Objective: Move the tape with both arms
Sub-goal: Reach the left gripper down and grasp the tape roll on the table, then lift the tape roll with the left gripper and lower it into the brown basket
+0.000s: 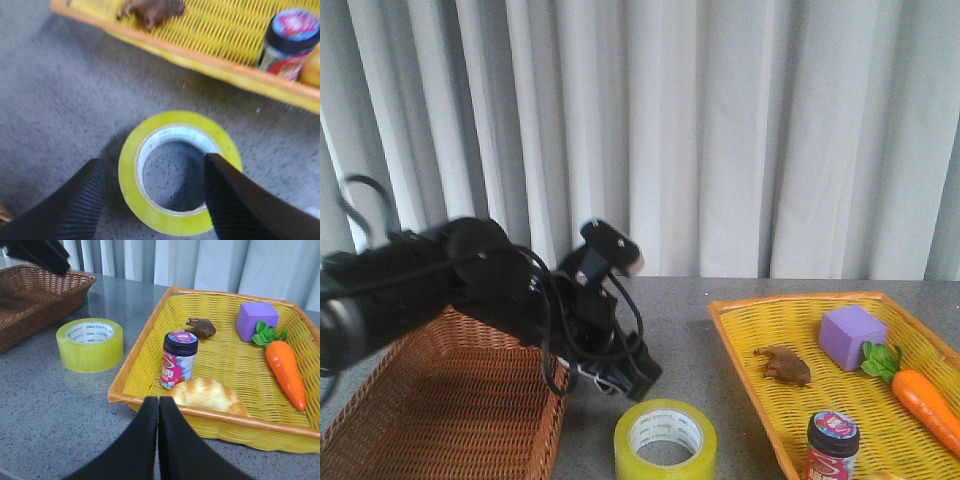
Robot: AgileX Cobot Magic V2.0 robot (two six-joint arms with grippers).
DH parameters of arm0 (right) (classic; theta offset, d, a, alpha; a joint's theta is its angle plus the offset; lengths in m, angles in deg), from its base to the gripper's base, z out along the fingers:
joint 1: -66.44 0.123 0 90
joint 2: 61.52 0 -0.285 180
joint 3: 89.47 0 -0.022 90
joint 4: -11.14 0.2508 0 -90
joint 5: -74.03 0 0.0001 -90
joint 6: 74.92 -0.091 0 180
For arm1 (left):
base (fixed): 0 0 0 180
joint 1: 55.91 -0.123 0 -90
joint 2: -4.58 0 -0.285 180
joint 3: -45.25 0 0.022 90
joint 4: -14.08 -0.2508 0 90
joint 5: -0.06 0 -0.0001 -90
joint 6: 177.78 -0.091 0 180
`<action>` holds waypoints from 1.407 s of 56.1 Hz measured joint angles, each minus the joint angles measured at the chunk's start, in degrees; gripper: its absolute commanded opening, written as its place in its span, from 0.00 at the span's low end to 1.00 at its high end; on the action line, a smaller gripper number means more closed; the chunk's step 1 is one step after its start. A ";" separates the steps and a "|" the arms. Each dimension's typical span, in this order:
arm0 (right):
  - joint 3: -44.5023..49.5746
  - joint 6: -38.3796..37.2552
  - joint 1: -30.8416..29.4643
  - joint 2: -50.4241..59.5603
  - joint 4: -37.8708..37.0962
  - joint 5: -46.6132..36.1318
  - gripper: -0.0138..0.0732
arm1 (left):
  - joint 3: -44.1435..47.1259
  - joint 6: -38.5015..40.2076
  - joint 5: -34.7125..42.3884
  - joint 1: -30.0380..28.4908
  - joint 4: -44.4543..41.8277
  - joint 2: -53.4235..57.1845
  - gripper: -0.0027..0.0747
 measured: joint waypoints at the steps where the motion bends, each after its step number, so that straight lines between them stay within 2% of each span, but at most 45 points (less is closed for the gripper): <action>1: 0.00 0.00 0.00 0.00 0.00 0.00 0.15 | -0.01 -0.17 -0.06 0.00 -0.09 -0.50 0.59; 16: 0.00 0.00 0.00 0.00 0.00 0.00 0.15 | -0.12 -1.45 0.48 0.00 -0.43 -6.61 0.59; 55: 0.00 0.00 0.00 0.00 0.00 0.00 0.15 | -0.23 -1.46 5.42 0.00 -1.27 -13.50 0.58; 64: 0.00 0.00 0.00 0.00 0.00 0.00 0.15 | -0.23 -1.44 5.71 0.04 -1.03 -13.68 0.47; 79: 0.00 0.00 0.00 0.00 0.00 0.00 0.15 | -0.41 -1.43 6.21 0.39 -0.66 -13.92 0.12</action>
